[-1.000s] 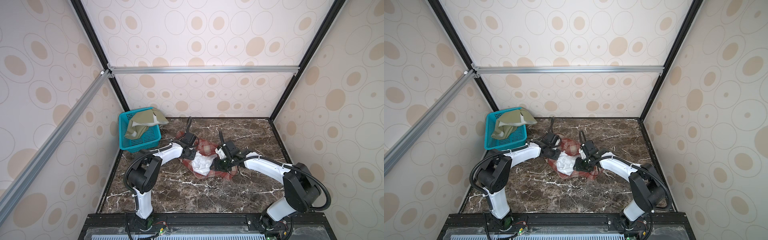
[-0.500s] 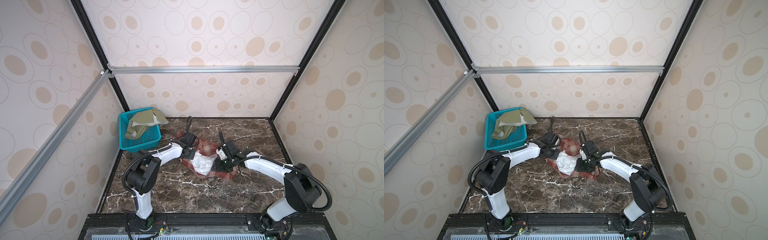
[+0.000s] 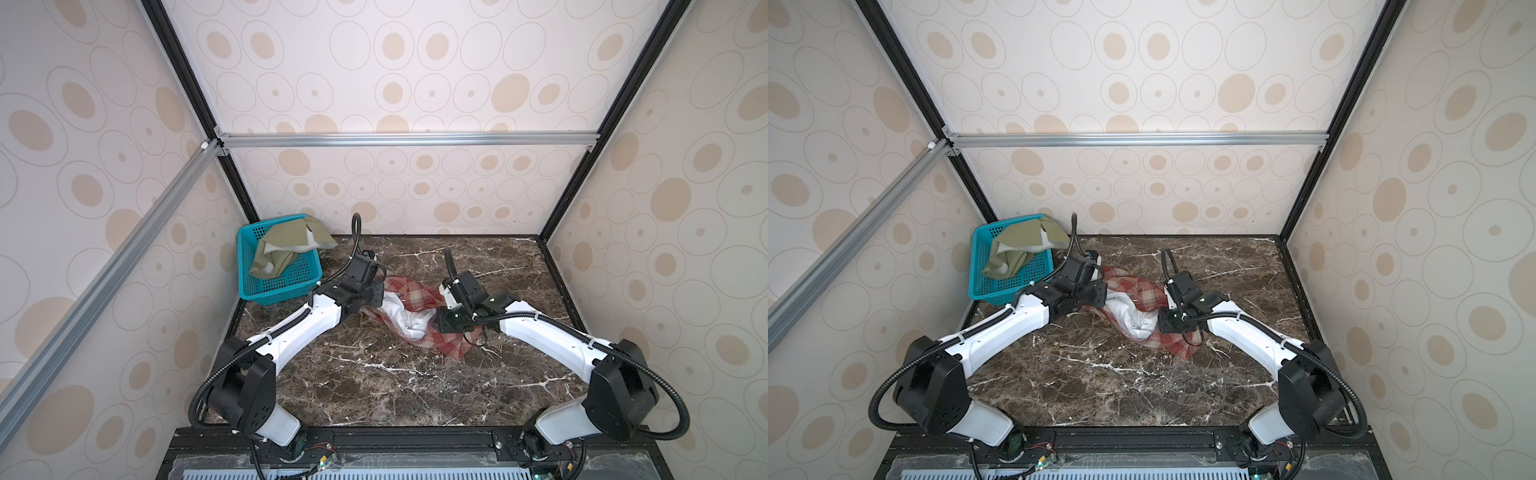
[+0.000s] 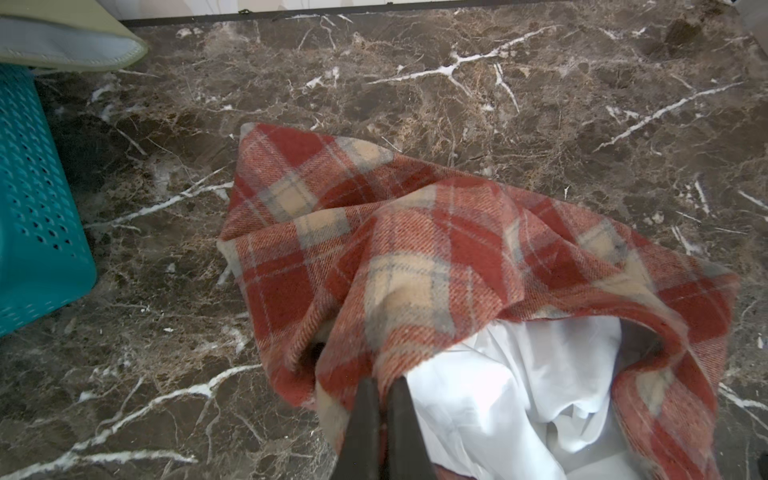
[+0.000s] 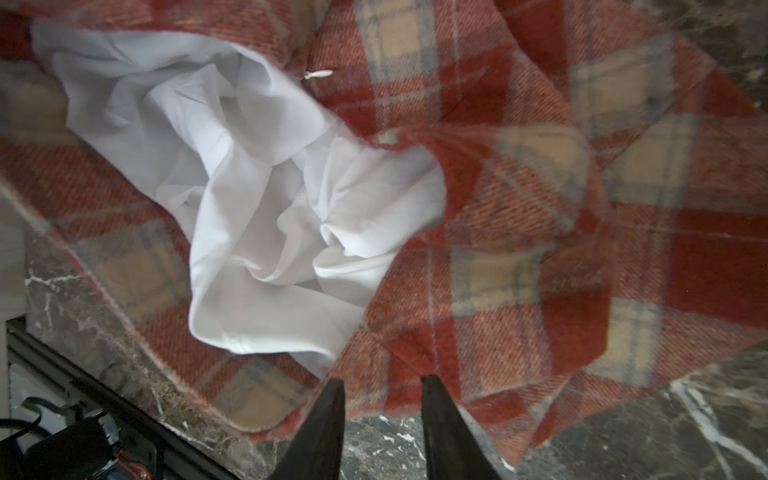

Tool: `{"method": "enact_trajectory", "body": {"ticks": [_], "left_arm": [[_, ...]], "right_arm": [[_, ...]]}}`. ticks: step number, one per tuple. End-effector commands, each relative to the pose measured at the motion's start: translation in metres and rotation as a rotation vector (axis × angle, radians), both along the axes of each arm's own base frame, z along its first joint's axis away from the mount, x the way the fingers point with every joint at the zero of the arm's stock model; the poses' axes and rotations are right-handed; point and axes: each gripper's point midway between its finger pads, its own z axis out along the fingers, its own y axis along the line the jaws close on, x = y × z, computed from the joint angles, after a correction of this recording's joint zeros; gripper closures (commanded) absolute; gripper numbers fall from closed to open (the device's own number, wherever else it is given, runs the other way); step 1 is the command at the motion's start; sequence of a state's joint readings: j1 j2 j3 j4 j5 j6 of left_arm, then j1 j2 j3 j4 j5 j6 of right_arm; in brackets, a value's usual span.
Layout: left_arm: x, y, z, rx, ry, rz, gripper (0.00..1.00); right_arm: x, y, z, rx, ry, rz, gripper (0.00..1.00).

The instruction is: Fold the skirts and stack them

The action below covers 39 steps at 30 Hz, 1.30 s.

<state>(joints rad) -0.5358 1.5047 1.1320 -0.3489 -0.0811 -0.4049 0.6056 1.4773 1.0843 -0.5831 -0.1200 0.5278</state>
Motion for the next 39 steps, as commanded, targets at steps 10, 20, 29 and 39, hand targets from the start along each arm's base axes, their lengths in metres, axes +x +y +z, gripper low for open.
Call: {"method": "enact_trajectory", "body": {"ticks": [10,20,29,39], "left_arm": [[-0.003,0.001,0.013,-0.08,-0.041,0.036,1.0],[0.001,-0.002,0.014,-0.094,-0.049,0.036,1.0],[0.007,0.0,0.017,-0.108,-0.066,0.071,1.0],[0.065,0.049,0.125,-0.231,-0.312,0.306,1.0]], "right_arm": [[0.042,-0.013,-0.012,-0.169,-0.109,-0.071,0.52],[0.072,-0.015,-0.024,-0.285,-0.158,-0.103,0.47],[0.076,-0.025,-0.029,-0.362,-0.146,-0.115,1.0],[0.104,-0.063,0.139,-0.059,-0.393,-0.15,1.0]]}}
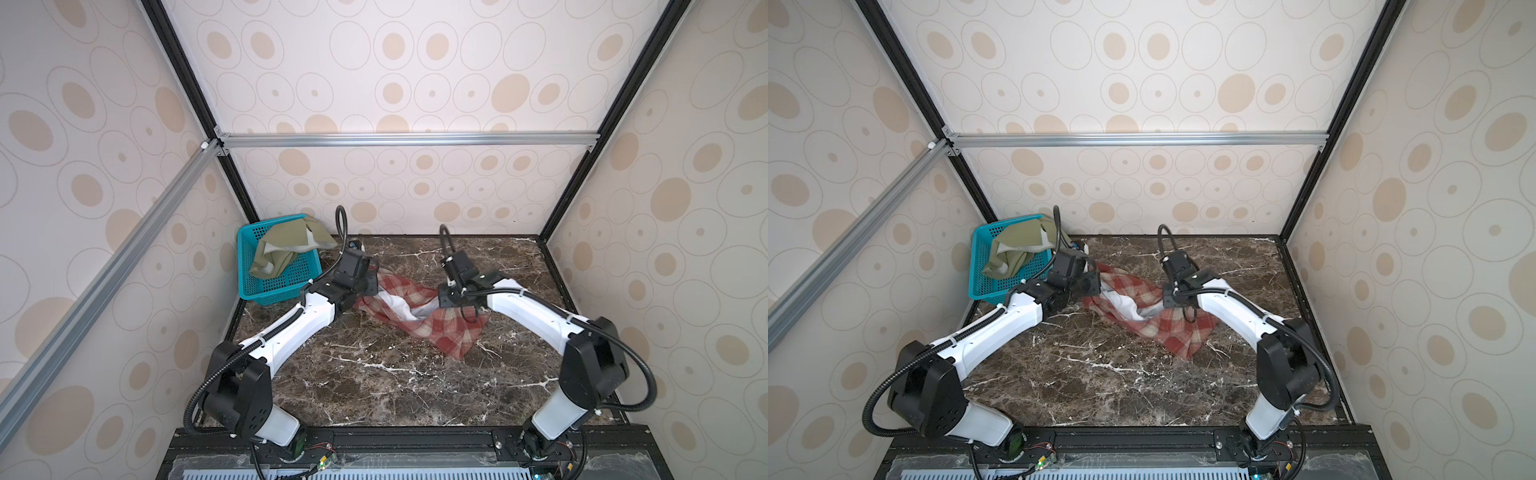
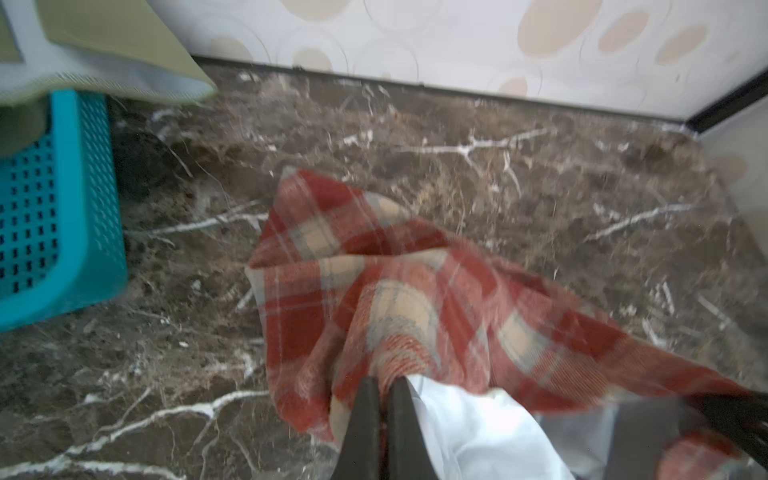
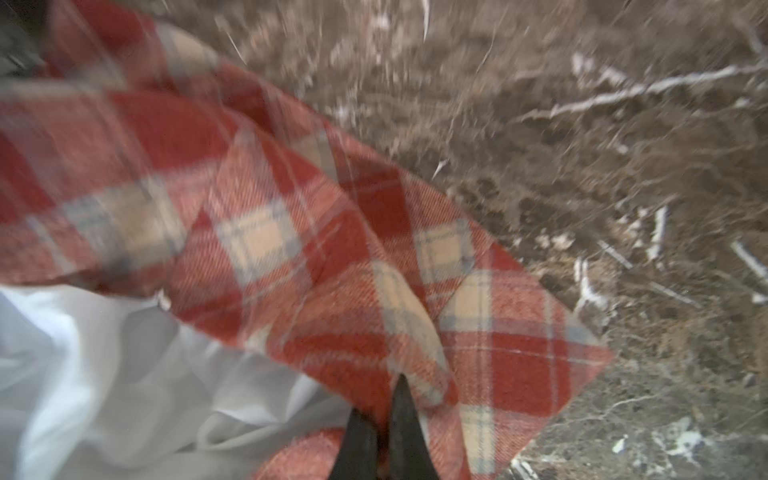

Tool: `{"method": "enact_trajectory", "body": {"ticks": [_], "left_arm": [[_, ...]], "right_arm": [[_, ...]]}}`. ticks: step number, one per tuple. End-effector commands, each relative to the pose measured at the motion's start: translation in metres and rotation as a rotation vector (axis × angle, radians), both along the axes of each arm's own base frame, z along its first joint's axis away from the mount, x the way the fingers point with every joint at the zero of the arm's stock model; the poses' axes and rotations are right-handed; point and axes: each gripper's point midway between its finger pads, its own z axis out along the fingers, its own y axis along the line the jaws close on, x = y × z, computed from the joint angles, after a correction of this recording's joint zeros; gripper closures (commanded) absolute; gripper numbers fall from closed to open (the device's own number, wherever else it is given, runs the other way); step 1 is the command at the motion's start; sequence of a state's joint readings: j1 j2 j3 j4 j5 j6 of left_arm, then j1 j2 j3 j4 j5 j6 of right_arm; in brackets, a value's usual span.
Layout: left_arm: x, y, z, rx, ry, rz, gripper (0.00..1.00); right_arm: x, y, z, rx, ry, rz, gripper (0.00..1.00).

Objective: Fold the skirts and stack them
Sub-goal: 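Lift the plaid skirt by its waistband with both grippers, raising it high, then swing the hanging skirt down and lay it flat toward the robot with both grippers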

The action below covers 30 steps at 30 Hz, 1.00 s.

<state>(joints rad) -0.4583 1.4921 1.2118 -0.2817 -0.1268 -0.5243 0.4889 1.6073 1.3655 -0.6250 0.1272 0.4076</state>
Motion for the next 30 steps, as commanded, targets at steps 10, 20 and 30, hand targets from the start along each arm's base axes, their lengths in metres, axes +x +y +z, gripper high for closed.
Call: {"method": "enact_trajectory", "body": {"ticks": [10,20,30], "left_arm": [[0.039,0.054,0.176,-0.155,-0.375,0.19,1.0],[0.064,0.052,0.235,-0.189,-0.478,0.158,1.0],[0.169,0.026,0.245,-0.293,-0.512,0.093,1.0]], "right_arm": [[-0.019,-0.043,0.215,0.151,-0.376,0.133,1.0],[0.04,-0.079,0.249,0.286,-0.437,0.079,1.0],[0.155,-0.095,0.254,0.379,-0.467,0.071,1.0]]}}
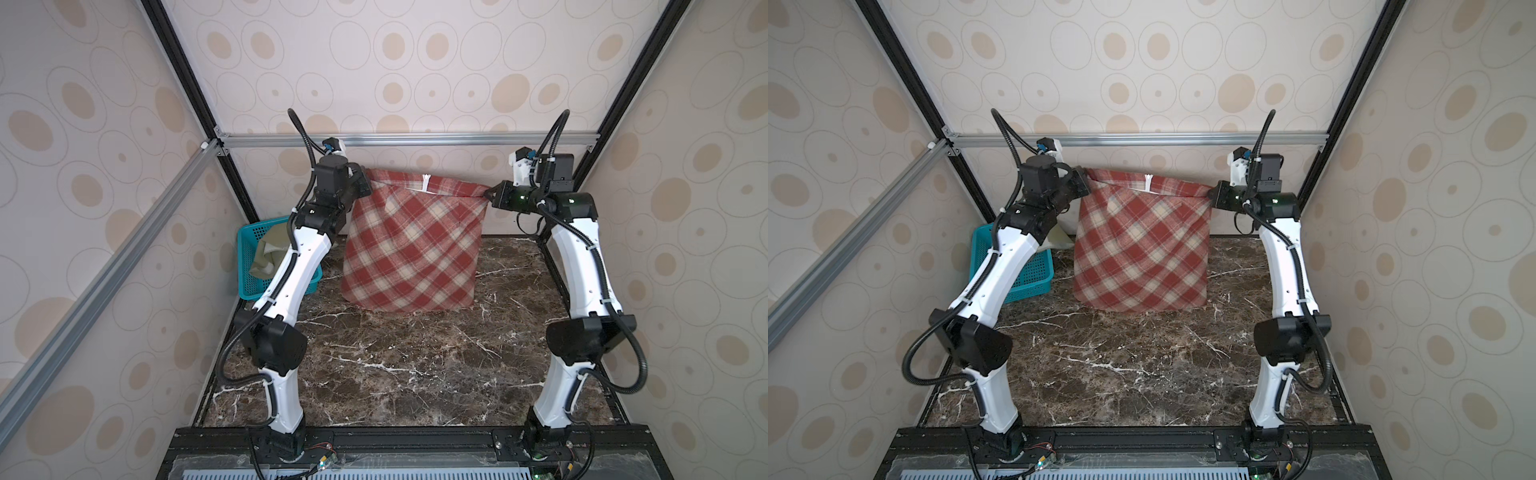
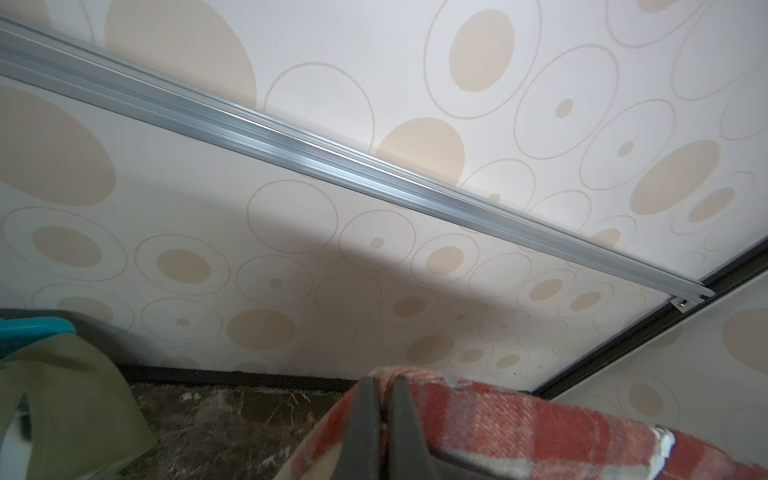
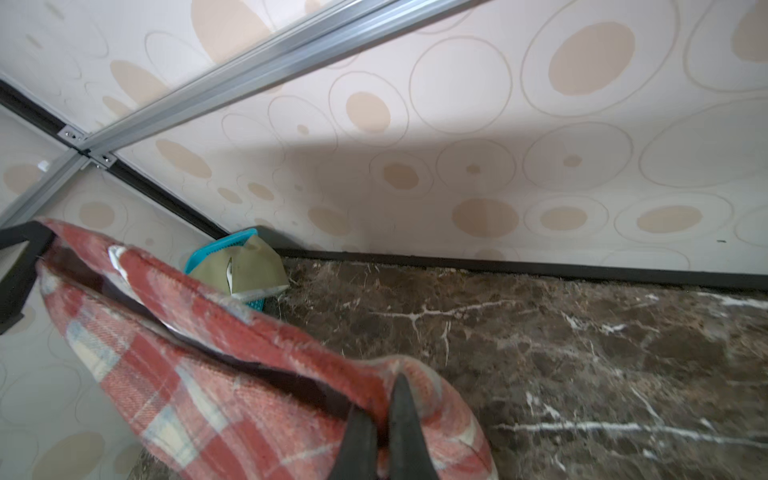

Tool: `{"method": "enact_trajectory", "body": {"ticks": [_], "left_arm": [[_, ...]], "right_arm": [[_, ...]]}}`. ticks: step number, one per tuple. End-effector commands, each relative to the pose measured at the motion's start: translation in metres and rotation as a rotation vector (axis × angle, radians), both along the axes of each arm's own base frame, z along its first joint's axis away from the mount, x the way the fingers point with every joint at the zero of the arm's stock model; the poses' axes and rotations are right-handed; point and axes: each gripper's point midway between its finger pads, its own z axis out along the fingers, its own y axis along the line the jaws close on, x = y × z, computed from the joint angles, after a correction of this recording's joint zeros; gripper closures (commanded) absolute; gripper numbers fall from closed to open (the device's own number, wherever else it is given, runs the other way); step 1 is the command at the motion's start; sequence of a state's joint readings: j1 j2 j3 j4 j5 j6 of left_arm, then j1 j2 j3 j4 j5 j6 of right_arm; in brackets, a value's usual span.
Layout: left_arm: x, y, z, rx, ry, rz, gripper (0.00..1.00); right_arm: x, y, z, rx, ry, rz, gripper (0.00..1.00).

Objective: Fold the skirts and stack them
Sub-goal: 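Swing the hanging skirt down and lay it flat toward the robot with both grippers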

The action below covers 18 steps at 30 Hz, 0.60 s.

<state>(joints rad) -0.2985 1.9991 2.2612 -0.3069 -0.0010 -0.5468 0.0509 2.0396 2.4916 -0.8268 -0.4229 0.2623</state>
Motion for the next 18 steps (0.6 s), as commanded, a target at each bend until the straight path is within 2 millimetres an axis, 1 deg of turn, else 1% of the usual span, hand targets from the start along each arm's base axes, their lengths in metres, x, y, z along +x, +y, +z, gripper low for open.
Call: {"method": "enact_trajectory", "body": {"ticks": [1,3,6,8,10,12,13,14,15,17,18], "left_arm": [[0.016,0.023,0.025,-0.061,-0.064,0.044,1.0],[0.02,0.023,0.032,-0.084,-0.093,0.038,1.0],[0.015,0.024,0.045,-0.094,-0.127,0.033,1.0],[0.006,0.023,0.052,-0.094,-0.142,0.017,1.0],[-0.007,0.022,0.052,-0.099,-0.141,-0.004,1.0],[-0.027,0.021,0.044,-0.108,-0.136,-0.024,1.0],[-0.038,0.02,0.025,-0.111,-0.113,-0.032,1.0],[-0.049,0.02,0.011,-0.12,-0.107,-0.037,1.0],[-0.064,0.022,-0.007,-0.133,-0.095,-0.034,1.0],[-0.094,0.029,-0.054,-0.158,-0.023,-0.022,1.0],[-0.107,0.03,-0.074,-0.158,0.014,-0.023,1.0]], "right_arm": [[0.008,-0.016,0.029,0.016,-0.073,-0.027,1.0],[0.013,-0.018,0.036,0.013,-0.105,-0.033,1.0],[0.007,-0.02,0.044,-0.003,-0.132,-0.041,1.0],[-0.005,-0.019,0.047,-0.01,-0.135,-0.026,1.0],[-0.019,-0.015,0.045,-0.012,-0.123,-0.005,1.0],[-0.035,-0.006,0.031,-0.019,-0.09,0.033,1.0],[-0.043,0.0,0.013,-0.032,-0.049,0.05,1.0],[-0.053,0.006,-0.004,-0.058,-0.022,0.062,1.0],[-0.062,0.01,-0.019,-0.089,0.001,0.06,1.0],[-0.09,0.02,-0.061,-0.135,0.061,0.064,1.0],[-0.102,0.026,-0.078,-0.124,0.084,0.07,1.0]]}}
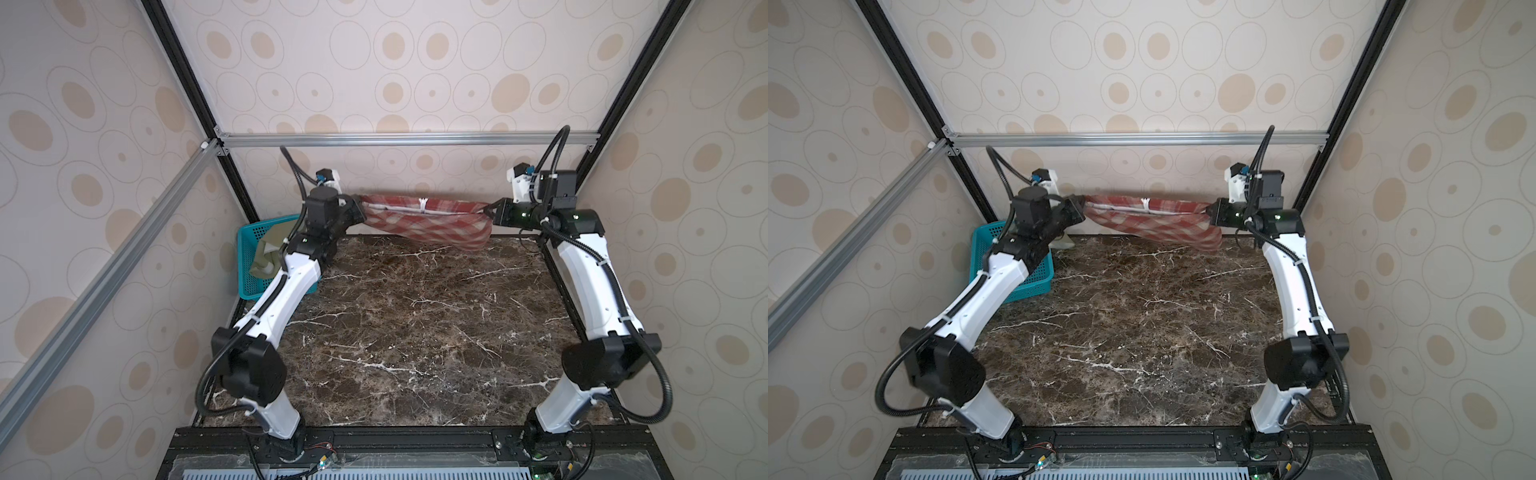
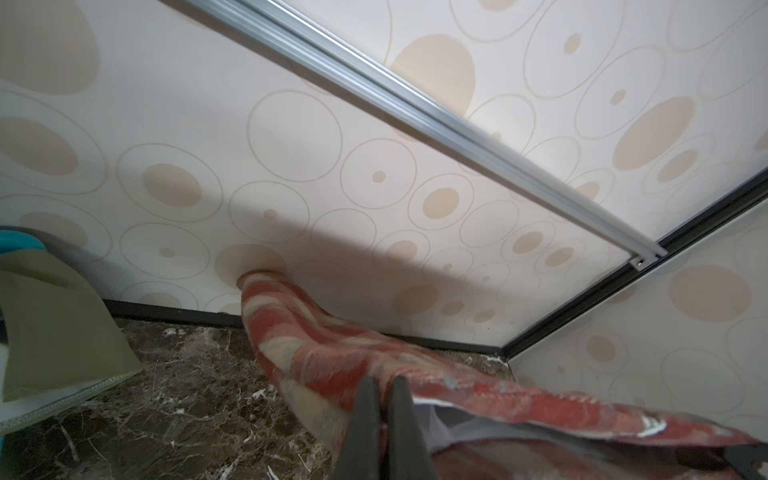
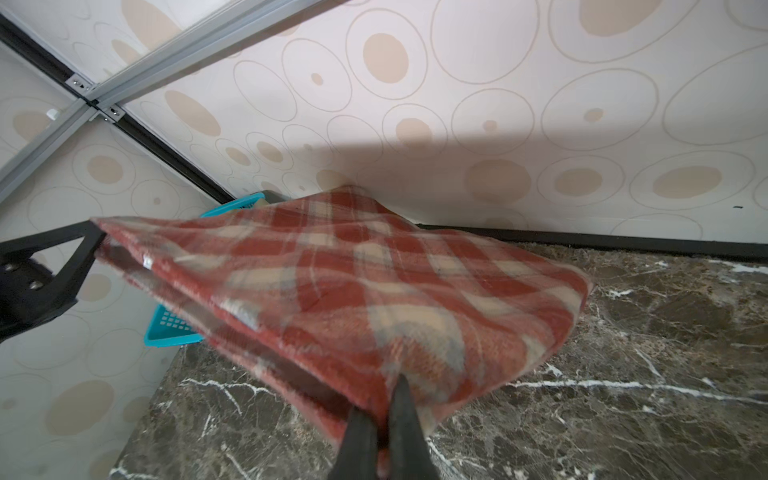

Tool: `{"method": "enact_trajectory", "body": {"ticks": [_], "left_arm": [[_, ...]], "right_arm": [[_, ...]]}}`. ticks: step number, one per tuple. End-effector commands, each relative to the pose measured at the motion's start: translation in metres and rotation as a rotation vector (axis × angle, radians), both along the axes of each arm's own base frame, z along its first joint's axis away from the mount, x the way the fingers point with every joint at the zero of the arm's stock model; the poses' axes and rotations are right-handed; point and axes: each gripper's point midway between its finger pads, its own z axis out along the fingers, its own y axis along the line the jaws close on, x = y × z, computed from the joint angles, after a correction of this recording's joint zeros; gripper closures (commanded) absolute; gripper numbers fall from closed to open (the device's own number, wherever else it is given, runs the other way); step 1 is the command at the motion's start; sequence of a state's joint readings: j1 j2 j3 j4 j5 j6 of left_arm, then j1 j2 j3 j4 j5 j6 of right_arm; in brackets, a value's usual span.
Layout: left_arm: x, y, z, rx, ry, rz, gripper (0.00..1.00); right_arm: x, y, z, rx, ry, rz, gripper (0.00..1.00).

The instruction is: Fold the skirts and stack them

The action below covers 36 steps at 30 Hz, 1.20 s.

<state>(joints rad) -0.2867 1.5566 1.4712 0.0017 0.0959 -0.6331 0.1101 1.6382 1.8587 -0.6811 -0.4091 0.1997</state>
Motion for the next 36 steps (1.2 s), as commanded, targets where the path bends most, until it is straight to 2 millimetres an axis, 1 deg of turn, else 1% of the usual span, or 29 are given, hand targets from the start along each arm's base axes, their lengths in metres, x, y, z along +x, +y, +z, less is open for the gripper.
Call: {"method": "enact_trajectory", "body": {"ticks": [1,2,3,5,7,8,9,10,11,12,13,14,16,17,19,20,21,23,24,26,27,28,30,34,36], "left_arm": [[-0.037,0.017,-0.029,-0.065,0.003,0.054,1.0],[-0.053,0.018,-0.06,-0.05,0.066,0.058,1.0],[-0.068,0.017,-0.082,-0.047,0.112,0.053,1.0],[-0.099,0.015,-0.137,-0.054,0.224,0.04,1.0],[-0.137,0.013,-0.205,-0.047,0.374,0.03,1.0],[-0.153,0.013,-0.228,-0.044,0.427,0.029,0.94],[-0.171,0.013,-0.249,-0.041,0.474,0.023,0.91],[-0.187,0.014,-0.264,-0.038,0.511,0.022,0.89],[-0.199,0.017,-0.272,-0.03,0.531,0.028,0.82],[-0.21,0.022,-0.275,-0.024,0.537,0.035,0.64],[-0.219,0.029,-0.275,-0.017,0.543,0.055,0.48],[-0.224,0.036,-0.27,-0.008,0.537,0.073,0.41],[-0.232,0.048,-0.254,0.023,0.505,0.098,0.37],[-0.233,0.052,-0.247,0.037,0.491,0.112,0.35],[-0.232,0.055,-0.23,0.056,0.458,0.114,0.35],[-0.23,0.054,-0.226,0.064,0.454,0.11,0.35],[-0.228,0.052,-0.223,0.07,0.451,0.098,0.35],[-0.222,0.041,-0.227,0.075,0.468,0.057,0.39],[-0.218,0.034,-0.23,0.07,0.474,0.03,0.42],[-0.211,0.021,-0.24,0.062,0.485,-0.012,0.54],[-0.208,0.017,-0.248,0.064,0.499,-0.025,0.56],[-0.205,0.014,-0.254,0.071,0.505,-0.034,0.6],[-0.201,0.009,-0.27,0.098,0.529,-0.051,0.63],[-0.2,0.005,-0.296,0.162,0.598,-0.078,0.68],[-0.203,0.008,-0.311,0.184,0.642,-0.071,0.74]], "right_arm": [[-0.035,0.012,-0.06,-0.039,0.058,0.005,1.0],[-0.052,0.019,-0.083,-0.02,0.091,0.012,1.0],[-0.068,0.024,-0.103,-0.015,0.12,0.009,1.0],[-0.104,0.033,-0.154,-0.027,0.191,-0.001,1.0],[-0.142,0.043,-0.202,-0.057,0.269,0.002,1.0],[-0.157,0.046,-0.221,-0.067,0.303,0.001,1.0],[-0.175,0.05,-0.241,-0.07,0.339,0.003,1.0],[-0.192,0.053,-0.256,-0.07,0.367,0.0,1.0],[-0.203,0.055,-0.265,-0.063,0.381,-0.004,0.97],[-0.215,0.059,-0.27,-0.05,0.39,0.009,0.81],[-0.225,0.06,-0.271,-0.045,0.399,0.013,0.67],[-0.23,0.059,-0.269,-0.049,0.4,0.005,0.62],[-0.236,0.059,-0.254,-0.031,0.374,0.01,0.47],[-0.236,0.058,-0.246,-0.027,0.366,0.006,0.45],[-0.235,0.059,-0.23,-0.022,0.343,0.016,0.42],[-0.233,0.062,-0.221,-0.016,0.332,0.024,0.42],[-0.231,0.064,-0.217,-0.018,0.333,0.027,0.41],[-0.225,0.07,-0.216,-0.028,0.34,0.036,0.42],[-0.221,0.073,-0.218,-0.036,0.35,0.039,0.45],[-0.216,0.081,-0.228,-0.052,0.381,0.058,0.61],[-0.213,0.085,-0.234,-0.054,0.396,0.059,0.69],[-0.211,0.086,-0.243,-0.064,0.413,0.051,0.79],[-0.208,0.083,-0.26,-0.081,0.443,0.014,0.89],[-0.212,0.07,-0.288,-0.13,0.502,-0.048,0.98],[-0.215,0.064,-0.302,-0.148,0.534,-0.074,1.0]]}}
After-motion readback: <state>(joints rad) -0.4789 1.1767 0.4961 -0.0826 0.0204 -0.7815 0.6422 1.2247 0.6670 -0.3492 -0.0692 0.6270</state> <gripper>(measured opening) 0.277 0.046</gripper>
